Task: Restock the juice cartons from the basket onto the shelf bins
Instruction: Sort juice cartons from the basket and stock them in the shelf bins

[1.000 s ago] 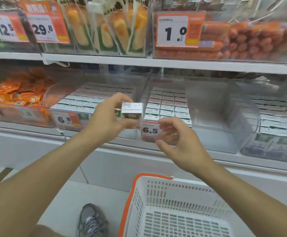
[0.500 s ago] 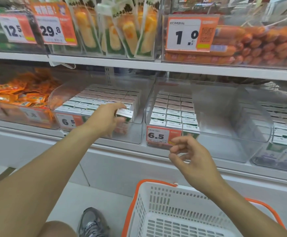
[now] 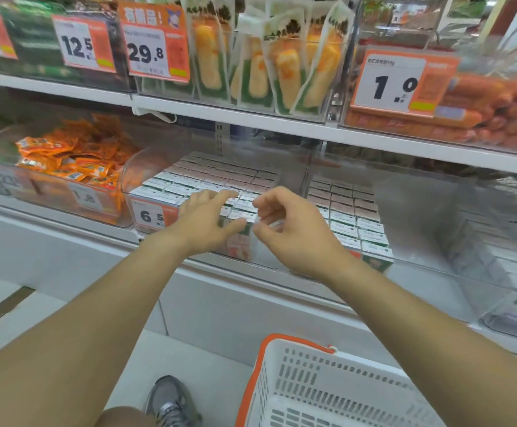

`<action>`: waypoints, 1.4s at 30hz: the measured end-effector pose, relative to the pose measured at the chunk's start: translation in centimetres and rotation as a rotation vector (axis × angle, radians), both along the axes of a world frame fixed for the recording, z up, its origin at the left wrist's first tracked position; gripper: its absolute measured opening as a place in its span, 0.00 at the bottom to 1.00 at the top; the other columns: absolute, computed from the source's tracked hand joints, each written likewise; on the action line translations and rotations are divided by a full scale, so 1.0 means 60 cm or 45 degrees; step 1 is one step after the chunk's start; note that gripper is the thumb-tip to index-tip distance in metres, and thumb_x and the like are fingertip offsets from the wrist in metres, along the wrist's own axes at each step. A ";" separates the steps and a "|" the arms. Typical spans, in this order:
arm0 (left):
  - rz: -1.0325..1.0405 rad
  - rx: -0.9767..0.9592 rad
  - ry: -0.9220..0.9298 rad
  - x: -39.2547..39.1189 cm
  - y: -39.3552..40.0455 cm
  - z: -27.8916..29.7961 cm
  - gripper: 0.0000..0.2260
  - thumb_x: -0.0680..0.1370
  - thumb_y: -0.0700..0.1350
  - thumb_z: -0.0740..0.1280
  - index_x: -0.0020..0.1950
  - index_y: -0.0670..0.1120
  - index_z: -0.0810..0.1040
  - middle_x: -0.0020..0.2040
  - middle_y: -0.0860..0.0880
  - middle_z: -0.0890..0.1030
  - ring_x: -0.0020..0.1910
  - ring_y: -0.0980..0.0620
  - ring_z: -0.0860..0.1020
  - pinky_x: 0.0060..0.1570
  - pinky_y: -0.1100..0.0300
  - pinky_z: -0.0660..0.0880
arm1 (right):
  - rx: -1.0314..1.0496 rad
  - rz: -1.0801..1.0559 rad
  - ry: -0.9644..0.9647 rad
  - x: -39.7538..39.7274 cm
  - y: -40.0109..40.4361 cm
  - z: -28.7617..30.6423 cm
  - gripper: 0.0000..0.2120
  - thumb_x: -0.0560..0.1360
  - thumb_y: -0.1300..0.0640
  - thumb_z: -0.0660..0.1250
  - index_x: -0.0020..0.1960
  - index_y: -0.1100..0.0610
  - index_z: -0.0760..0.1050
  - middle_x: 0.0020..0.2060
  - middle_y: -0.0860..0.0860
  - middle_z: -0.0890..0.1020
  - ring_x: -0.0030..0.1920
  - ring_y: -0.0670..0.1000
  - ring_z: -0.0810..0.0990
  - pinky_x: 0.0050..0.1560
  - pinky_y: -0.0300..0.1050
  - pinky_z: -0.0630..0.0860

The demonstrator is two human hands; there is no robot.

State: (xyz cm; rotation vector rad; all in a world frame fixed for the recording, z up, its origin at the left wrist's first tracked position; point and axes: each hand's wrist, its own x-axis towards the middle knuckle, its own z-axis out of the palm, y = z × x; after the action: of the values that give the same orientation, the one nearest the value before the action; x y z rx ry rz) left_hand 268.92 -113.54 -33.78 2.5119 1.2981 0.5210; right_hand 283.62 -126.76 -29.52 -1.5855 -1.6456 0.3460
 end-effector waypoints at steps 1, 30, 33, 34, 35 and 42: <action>0.016 0.035 -0.008 -0.010 0.003 -0.003 0.33 0.75 0.68 0.62 0.76 0.57 0.61 0.70 0.45 0.67 0.72 0.44 0.60 0.71 0.47 0.56 | -0.011 -0.033 -0.047 -0.005 0.017 0.010 0.10 0.76 0.59 0.68 0.57 0.53 0.76 0.51 0.48 0.79 0.50 0.47 0.78 0.54 0.42 0.76; 0.022 0.474 -0.383 -0.080 0.036 -0.112 0.26 0.78 0.59 0.59 0.72 0.48 0.73 0.72 0.50 0.73 0.75 0.50 0.64 0.78 0.54 0.49 | -0.841 -0.807 -0.410 0.004 0.375 -0.034 0.34 0.78 0.39 0.50 0.80 0.50 0.45 0.79 0.59 0.43 0.76 0.70 0.48 0.71 0.69 0.58; -0.006 0.495 -0.384 -0.083 0.038 -0.116 0.25 0.79 0.59 0.57 0.72 0.48 0.72 0.73 0.51 0.72 0.76 0.50 0.64 0.78 0.53 0.50 | -0.838 -0.858 -0.362 0.013 0.399 -0.035 0.32 0.81 0.38 0.48 0.80 0.50 0.47 0.79 0.61 0.44 0.75 0.71 0.51 0.71 0.66 0.59; -0.013 0.502 -0.385 -0.083 0.039 -0.118 0.25 0.79 0.58 0.57 0.72 0.48 0.72 0.73 0.51 0.72 0.76 0.50 0.64 0.78 0.52 0.51 | -0.849 -0.869 -0.335 0.016 0.405 -0.038 0.32 0.81 0.38 0.48 0.80 0.52 0.49 0.78 0.63 0.47 0.75 0.70 0.55 0.71 0.63 0.62; -0.015 0.509 -0.389 -0.083 0.041 -0.120 0.25 0.79 0.58 0.58 0.72 0.48 0.72 0.73 0.51 0.72 0.76 0.50 0.64 0.78 0.52 0.51 | -0.856 -0.879 -0.314 0.020 0.413 -0.044 0.31 0.81 0.39 0.49 0.79 0.54 0.52 0.76 0.65 0.50 0.73 0.69 0.59 0.70 0.61 0.65; 0.043 0.520 -0.427 -0.071 0.040 -0.119 0.20 0.78 0.54 0.60 0.67 0.48 0.76 0.69 0.50 0.75 0.73 0.48 0.67 0.77 0.49 0.53 | -0.877 -0.657 -0.476 0.035 0.415 -0.041 0.31 0.80 0.41 0.49 0.78 0.56 0.54 0.76 0.60 0.58 0.75 0.66 0.53 0.72 0.58 0.63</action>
State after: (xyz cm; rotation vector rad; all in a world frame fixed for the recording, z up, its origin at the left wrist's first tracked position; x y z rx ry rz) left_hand 264.67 -111.12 -40.91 2.5528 1.2005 1.2663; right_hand 285.72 -101.88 -31.98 -2.6525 -1.3620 0.3767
